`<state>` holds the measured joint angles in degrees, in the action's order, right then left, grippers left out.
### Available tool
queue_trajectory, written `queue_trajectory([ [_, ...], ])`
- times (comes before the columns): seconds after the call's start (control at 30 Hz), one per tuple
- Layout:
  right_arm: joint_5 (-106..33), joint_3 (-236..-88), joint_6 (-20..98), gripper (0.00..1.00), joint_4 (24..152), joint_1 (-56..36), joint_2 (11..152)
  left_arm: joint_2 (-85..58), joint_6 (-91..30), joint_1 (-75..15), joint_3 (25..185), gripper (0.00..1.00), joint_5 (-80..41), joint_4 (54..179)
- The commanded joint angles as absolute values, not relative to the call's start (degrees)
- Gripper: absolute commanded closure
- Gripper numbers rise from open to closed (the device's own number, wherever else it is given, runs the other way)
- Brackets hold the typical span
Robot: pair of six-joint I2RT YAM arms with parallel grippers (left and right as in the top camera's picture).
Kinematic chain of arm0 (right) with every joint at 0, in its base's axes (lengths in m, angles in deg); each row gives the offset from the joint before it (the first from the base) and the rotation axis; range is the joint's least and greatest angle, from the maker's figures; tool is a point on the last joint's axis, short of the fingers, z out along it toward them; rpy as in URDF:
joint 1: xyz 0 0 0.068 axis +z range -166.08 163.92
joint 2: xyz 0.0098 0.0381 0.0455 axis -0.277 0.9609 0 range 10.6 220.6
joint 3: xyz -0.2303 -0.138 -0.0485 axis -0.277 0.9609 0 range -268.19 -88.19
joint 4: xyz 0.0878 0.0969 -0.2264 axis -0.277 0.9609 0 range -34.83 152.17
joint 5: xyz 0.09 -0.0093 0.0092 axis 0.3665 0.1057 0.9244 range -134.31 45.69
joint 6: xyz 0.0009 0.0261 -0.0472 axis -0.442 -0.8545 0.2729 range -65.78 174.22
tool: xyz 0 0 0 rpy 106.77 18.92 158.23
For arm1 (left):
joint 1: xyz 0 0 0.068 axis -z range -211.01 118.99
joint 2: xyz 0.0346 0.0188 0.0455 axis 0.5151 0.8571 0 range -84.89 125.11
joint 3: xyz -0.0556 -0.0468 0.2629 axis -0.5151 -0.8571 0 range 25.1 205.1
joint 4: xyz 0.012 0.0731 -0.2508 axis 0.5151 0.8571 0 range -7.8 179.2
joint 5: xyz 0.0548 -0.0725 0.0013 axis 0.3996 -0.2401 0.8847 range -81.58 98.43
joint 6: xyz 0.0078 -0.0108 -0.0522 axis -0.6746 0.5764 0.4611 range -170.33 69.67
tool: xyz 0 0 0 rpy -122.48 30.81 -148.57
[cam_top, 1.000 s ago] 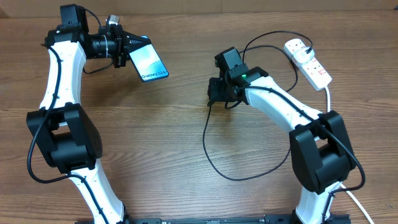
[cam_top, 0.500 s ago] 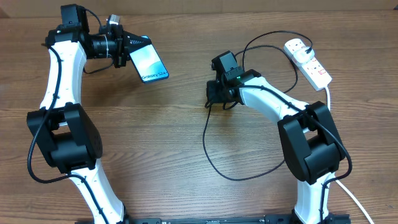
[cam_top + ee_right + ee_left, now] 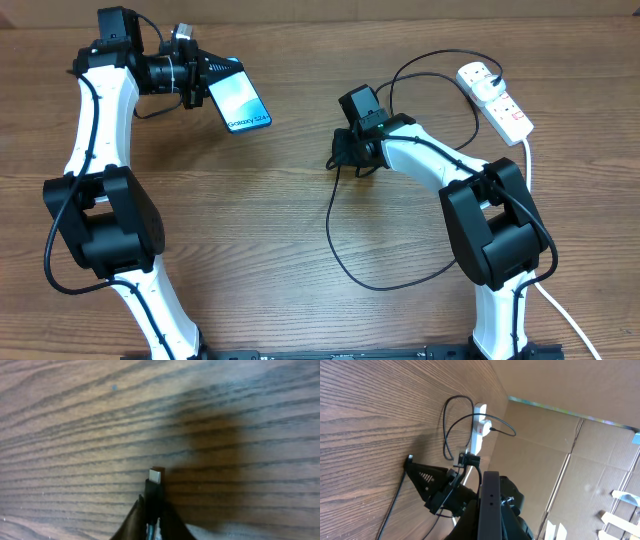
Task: Plug charger to phone and switch on socket
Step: 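Release the phone from the right gripper and move it to the cable end, then grasp the black USB-C cable plug with the right gripper and lift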
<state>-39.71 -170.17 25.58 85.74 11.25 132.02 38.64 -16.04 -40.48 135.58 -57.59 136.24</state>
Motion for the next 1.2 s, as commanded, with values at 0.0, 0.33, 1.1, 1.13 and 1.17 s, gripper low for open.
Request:
queue_trajectory([
  [0.0, -40.3, -171.3, 22.5, 0.96, 86.2, 12.2, 133.5, 36.7, -16.9, -40.3, 136.7, 0.96, -60.7, 136.2],
  [0.33, -55.7, -179.1, 22.5, 0.96, 99.1, 18.4, 133.5, 36.7, -16.9, -40.3, 136.7, 0.96, -60.7, 136.2],
  [1.1, -45.5, -178.1, 22.5, 0.8, 104.0, 17.4, 135.3, 36.7, -16.9, -40.3, 136.7, 0.96, -60.7, 136.4],
  [1.13, -44.8, -178.1, 22.5, 0.8, 104.0, 16.8, 135.5, 36.7, -16.9, -40.3, 136.7, 0.96, -60.7, 136.4],
  [1.17, -44.1, -178.1, 22.4, 0.8, 104.0, 16.1, 135.6, 36.7, -16.9, -40.3, 136.7, 0.96, -60.7, 136.4],
])
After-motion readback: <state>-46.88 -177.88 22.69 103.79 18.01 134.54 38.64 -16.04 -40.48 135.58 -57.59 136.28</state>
